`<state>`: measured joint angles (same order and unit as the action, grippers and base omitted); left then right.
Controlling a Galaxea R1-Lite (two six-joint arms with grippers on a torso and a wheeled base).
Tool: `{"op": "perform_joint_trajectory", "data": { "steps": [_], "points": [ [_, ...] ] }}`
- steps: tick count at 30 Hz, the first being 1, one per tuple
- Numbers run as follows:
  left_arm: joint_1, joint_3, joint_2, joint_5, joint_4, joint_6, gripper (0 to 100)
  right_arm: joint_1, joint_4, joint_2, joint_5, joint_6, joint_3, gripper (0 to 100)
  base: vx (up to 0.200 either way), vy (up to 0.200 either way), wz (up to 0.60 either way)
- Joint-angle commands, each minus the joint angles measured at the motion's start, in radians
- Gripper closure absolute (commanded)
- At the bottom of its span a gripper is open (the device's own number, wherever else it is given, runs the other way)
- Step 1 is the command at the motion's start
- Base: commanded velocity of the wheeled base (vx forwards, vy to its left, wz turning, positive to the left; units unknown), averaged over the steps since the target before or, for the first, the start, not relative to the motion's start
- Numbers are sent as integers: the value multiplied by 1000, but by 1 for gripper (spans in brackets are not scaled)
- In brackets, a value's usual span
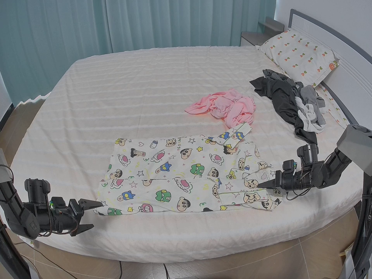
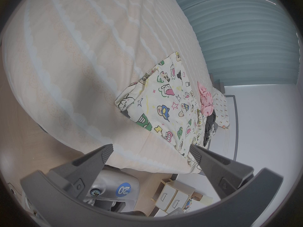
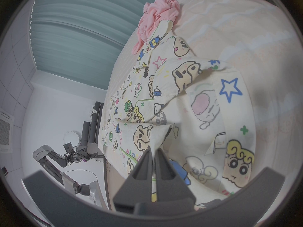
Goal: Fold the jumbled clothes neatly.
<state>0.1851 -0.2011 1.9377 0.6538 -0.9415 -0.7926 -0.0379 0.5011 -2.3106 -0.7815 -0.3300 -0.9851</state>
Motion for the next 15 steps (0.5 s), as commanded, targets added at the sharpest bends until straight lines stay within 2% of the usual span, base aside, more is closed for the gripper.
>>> {"op": "perform_joint_trajectory", "data": {
  "steps": [1, 4, 8, 15],
  "points": [
    [1, 0, 1, 0, 0, -1, 0, 9, 5, 28, -12, 2, 16, 100, 0, 0, 0],
    [1, 0, 1, 0, 0, -1, 0, 9, 8, 50, -22, 3, 33, 100, 0, 0, 0],
    [1, 0, 1, 0, 0, -1, 0, 9, 10, 122, -71, 29, 79, 100, 0, 0, 0],
    [1, 0, 1, 0, 0, -1, 0, 9, 10, 169, -71, 48, 80, 100, 0, 0, 0]
  ]
}}
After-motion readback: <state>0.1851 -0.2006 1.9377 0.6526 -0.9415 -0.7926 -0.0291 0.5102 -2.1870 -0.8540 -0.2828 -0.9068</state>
